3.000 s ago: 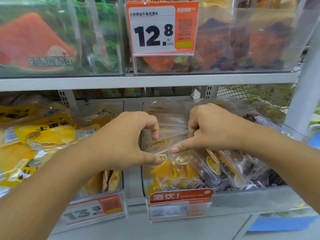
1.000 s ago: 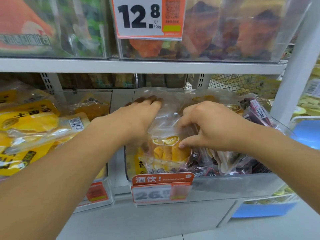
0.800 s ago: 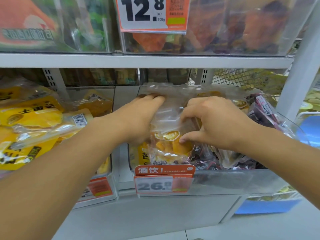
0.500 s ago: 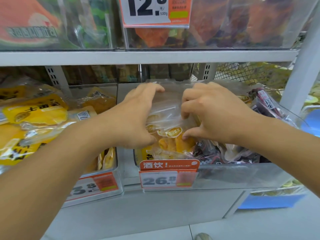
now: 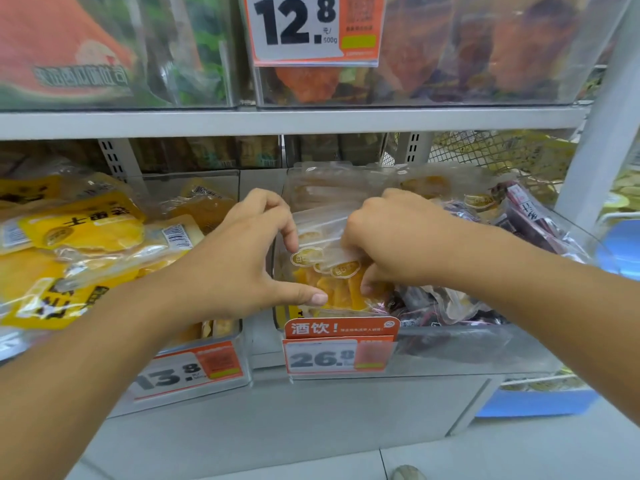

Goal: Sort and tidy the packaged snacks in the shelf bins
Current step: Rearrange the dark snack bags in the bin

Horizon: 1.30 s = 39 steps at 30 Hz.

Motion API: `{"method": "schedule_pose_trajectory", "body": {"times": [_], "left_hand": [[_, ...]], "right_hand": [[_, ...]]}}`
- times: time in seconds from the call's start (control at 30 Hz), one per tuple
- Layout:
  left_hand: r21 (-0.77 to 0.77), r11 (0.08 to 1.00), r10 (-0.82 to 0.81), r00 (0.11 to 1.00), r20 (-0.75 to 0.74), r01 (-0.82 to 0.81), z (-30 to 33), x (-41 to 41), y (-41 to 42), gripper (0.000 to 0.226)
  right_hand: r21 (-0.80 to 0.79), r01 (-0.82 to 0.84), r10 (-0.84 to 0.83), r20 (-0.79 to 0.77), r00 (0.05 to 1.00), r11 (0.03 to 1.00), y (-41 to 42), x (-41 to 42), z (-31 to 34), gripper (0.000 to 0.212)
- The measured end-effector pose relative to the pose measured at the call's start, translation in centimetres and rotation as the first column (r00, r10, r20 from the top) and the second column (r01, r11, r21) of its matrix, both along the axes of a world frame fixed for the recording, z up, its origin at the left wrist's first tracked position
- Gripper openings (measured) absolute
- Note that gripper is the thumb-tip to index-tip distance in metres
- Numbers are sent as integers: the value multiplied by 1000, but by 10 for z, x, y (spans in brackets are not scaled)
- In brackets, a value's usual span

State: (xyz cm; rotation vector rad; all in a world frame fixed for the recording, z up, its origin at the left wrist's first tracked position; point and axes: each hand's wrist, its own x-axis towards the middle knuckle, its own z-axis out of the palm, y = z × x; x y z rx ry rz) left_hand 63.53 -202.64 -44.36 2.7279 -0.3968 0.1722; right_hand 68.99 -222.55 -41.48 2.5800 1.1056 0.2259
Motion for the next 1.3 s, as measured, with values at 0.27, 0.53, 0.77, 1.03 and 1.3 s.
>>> {"method": "schedule_pose_trajectory", "body": {"times": [0.27, 0.53, 0.77, 1.03, 1.3], "left_hand": [[1, 999, -35, 998, 51, 35, -2, 1, 3, 100], [99, 994, -47, 994, 102, 36, -2, 3, -2, 71], [167, 986, 9, 1000, 29, -14, -3, 7, -5, 83], [120, 992, 23, 998, 53, -29, 3, 7, -14, 84], [185, 983, -21, 996, 88, 4, 11, 19, -42, 86]], "right_hand": [[577, -34, 121, -113, 986, 816, 9, -4, -1, 36], [363, 66, 70, -349, 935, 929, 2, -6, 0, 36], [526, 141, 48, -329, 943, 838, 3, -3, -17, 34], [469, 74, 9, -172, 985, 880, -18, -10, 13, 40], [188, 192, -121, -337, 934, 963, -56, 12, 13, 102]]}}
